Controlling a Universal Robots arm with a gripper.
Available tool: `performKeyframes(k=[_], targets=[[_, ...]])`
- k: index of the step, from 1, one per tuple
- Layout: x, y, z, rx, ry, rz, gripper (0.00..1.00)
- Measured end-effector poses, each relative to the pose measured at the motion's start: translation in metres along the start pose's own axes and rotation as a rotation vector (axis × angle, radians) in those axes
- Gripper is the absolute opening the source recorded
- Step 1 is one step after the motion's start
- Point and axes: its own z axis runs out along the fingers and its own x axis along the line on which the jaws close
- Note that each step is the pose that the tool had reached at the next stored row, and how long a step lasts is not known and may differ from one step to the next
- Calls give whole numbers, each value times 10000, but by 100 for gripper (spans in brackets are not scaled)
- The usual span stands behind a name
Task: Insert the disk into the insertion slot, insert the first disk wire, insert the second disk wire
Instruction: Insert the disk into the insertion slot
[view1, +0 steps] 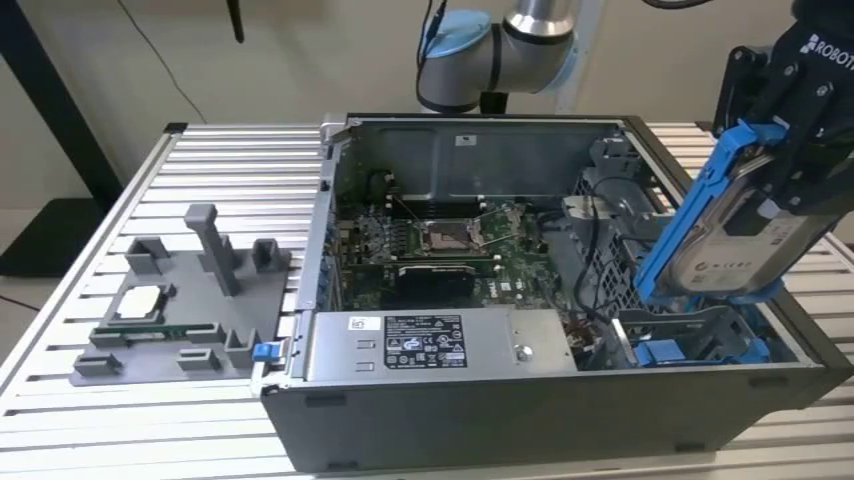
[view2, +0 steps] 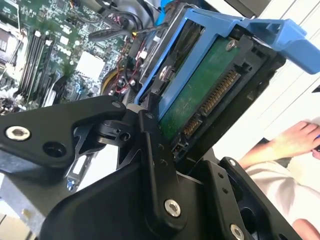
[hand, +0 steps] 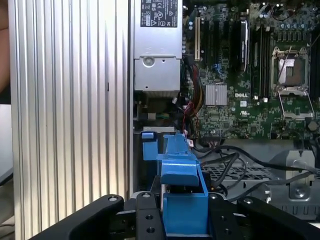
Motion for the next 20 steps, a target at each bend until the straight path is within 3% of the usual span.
performKeyframes(k=[20], targets=[[6, -40, 203, -1, -1, 5, 0]])
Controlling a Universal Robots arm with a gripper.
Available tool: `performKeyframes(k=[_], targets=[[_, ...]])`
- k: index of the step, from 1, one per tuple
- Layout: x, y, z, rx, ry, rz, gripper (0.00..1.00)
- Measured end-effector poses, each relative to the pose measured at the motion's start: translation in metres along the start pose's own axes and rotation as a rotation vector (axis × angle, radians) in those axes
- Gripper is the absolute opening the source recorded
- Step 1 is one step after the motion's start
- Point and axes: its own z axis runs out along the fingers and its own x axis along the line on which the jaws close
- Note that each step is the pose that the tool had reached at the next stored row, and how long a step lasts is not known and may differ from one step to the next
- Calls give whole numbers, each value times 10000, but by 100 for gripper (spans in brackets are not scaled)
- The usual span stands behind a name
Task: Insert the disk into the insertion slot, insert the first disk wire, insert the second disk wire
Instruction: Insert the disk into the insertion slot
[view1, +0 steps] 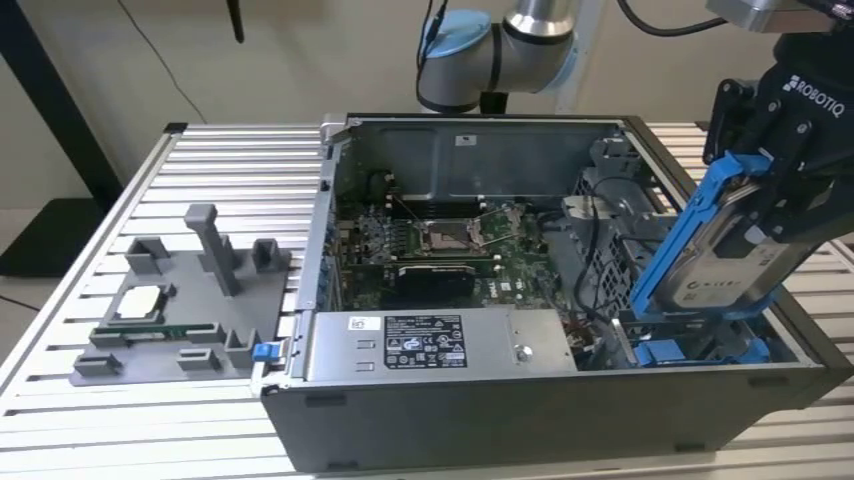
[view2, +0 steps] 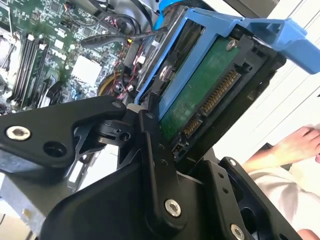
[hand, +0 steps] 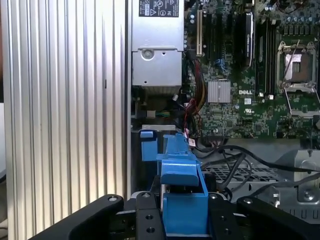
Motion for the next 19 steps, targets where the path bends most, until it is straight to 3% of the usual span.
performKeyframes(k=[19], targets=[[15, -8, 176, 0, 1, 0, 0]])
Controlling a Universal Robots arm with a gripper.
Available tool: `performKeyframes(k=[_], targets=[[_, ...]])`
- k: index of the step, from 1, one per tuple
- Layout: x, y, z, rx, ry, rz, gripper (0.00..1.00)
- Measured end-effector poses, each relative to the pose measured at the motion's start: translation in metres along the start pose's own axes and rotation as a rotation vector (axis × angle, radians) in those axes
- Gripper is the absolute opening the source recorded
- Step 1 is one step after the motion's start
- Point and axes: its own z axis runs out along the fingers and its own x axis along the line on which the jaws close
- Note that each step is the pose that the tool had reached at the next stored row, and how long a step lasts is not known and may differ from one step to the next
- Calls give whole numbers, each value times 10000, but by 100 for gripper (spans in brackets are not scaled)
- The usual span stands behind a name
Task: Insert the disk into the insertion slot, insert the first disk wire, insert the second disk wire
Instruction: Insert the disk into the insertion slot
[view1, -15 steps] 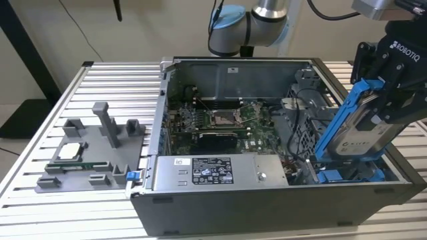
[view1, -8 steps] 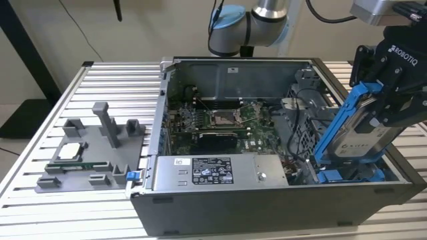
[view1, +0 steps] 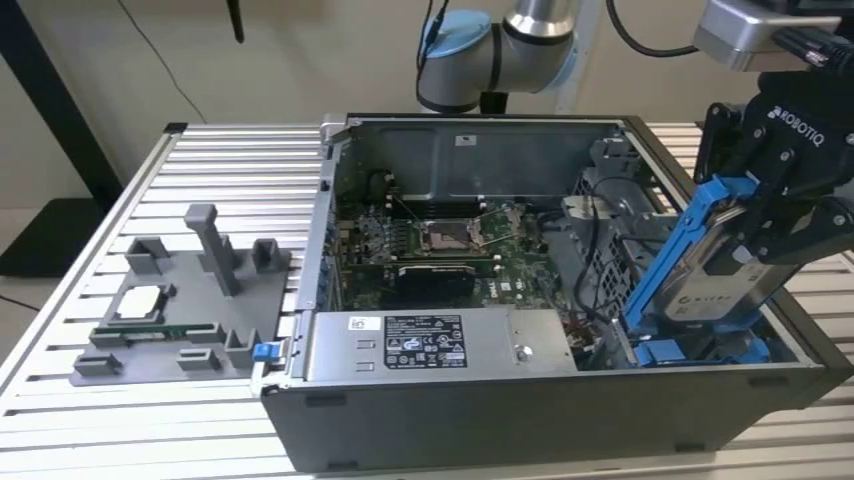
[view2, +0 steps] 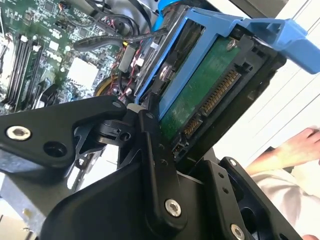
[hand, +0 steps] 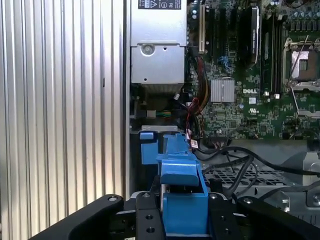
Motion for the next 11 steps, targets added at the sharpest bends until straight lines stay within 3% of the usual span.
performKeyframes(k=[11], targets=[[0, -2, 103, 0, 0, 3, 0]])
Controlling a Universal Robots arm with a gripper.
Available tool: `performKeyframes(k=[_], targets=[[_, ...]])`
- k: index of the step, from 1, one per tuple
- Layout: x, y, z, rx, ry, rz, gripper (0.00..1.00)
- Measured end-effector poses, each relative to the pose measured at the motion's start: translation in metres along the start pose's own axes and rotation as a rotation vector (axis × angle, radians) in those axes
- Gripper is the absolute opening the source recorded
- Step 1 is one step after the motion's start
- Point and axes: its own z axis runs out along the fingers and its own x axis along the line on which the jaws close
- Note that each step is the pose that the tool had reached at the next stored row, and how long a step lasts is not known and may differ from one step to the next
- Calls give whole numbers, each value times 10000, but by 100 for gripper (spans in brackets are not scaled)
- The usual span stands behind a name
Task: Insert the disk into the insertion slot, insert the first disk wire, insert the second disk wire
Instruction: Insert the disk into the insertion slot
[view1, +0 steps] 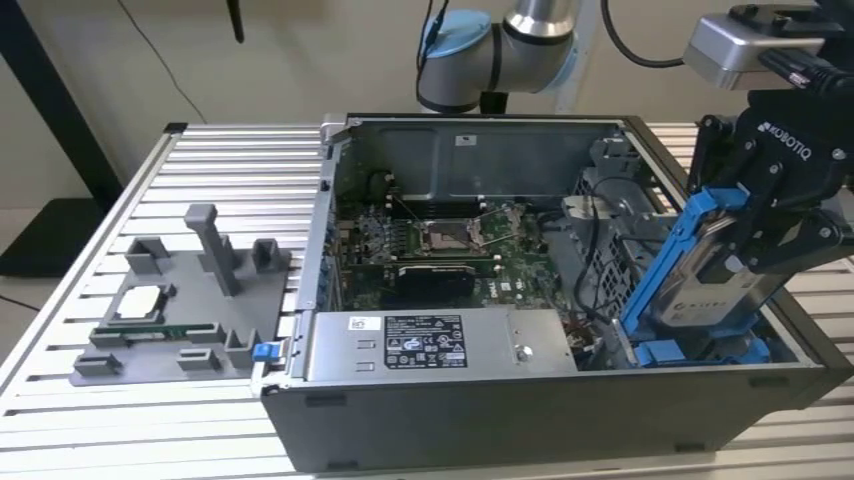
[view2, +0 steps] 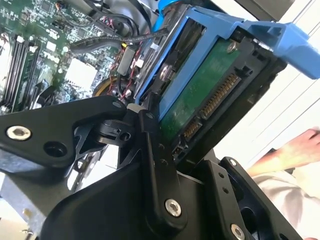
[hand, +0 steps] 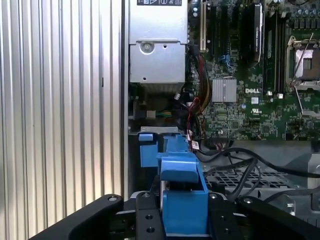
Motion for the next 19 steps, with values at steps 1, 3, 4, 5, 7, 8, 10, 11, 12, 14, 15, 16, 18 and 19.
performKeyframes(k=[1, 3, 4, 5, 7, 8, 10, 11, 12, 14, 15, 16, 18, 19], targets=[[1, -1, 1, 0, -2, -1, 0], [1, -2, -1, -4, -1, -3, 0], [1, -2, -5, -15, -3, -4, 0], [1, -3, -14, -34, -8, -6, 0], [1, -2, -42, -85, -3, -5, 0], [1, -1, -55, -110, 0, -3, 0], [1, -4, -63, -156, 1, -4, 0], [0, -7, -63, -173, 1, -5, 0], [0, -9, -64, -186, 2, -6, 0], [0, -17, -64, -198, 3, -7, 0], [0, -22, -62, -206, 2, -8, 0], [0, -26, -60, -210, 4, -8, 0], [0, -30, -49, -214, 5, -7, 0], [0, -31, -42, -214, 3, -6, 0]])
